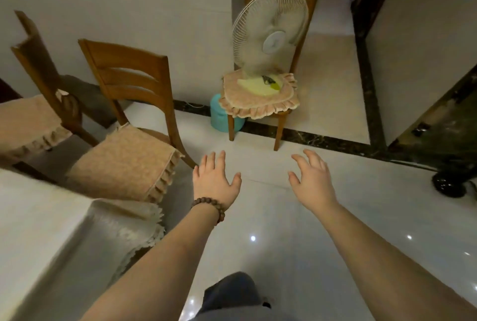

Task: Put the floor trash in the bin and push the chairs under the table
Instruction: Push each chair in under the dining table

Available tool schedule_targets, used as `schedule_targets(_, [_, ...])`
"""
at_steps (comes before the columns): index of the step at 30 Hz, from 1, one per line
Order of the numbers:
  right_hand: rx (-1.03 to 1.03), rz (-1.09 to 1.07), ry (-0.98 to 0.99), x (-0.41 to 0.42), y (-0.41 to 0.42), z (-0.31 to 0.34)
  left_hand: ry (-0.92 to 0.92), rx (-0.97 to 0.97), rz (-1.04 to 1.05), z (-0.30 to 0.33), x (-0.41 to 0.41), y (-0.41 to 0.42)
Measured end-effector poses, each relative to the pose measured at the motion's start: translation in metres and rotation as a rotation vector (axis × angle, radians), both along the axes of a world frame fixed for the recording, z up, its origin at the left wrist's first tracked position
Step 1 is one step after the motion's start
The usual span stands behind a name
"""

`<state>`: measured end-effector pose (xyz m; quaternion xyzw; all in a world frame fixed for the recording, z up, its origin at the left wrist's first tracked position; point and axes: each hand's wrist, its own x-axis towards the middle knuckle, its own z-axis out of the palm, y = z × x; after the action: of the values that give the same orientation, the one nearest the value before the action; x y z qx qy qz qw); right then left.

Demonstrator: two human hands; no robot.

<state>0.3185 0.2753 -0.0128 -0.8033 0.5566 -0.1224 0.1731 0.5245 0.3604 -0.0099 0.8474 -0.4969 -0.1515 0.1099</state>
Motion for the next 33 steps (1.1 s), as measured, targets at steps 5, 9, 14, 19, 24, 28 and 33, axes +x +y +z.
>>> schedule_targets(5, [0.009,0.099,-0.012,0.034,-0.088,-0.012,-0.014,-0.006,0.119,-0.006,0.030,-0.079])
schedule_targets(9, [0.003,0.163,0.000,0.077,-0.175,-0.024,-0.009,-0.021,0.194,-0.017,0.068,-0.157])
schedule_targets(14, [-0.019,0.326,0.065,0.164,-0.299,-0.023,0.033,-0.094,0.353,-0.017,0.139,-0.261])
schedule_targets(19, [-0.074,0.482,0.072,0.265,-0.404,0.009,0.029,-0.164,0.497,0.008,0.207,-0.344])
schedule_targets(24, [-0.105,0.632,0.006,0.344,-0.453,0.030,-0.042,-0.222,0.595,0.032,0.268,-0.388])
schedule_targets(28, [-0.097,0.758,0.011,0.411,-0.476,0.029,-0.072,-0.233,0.723,0.037,0.303,-0.403])
schedule_targets(33, [-0.124,0.998,0.010,0.508,-0.500,0.029,-0.083,-0.215,0.916,0.036,0.342,-0.421])
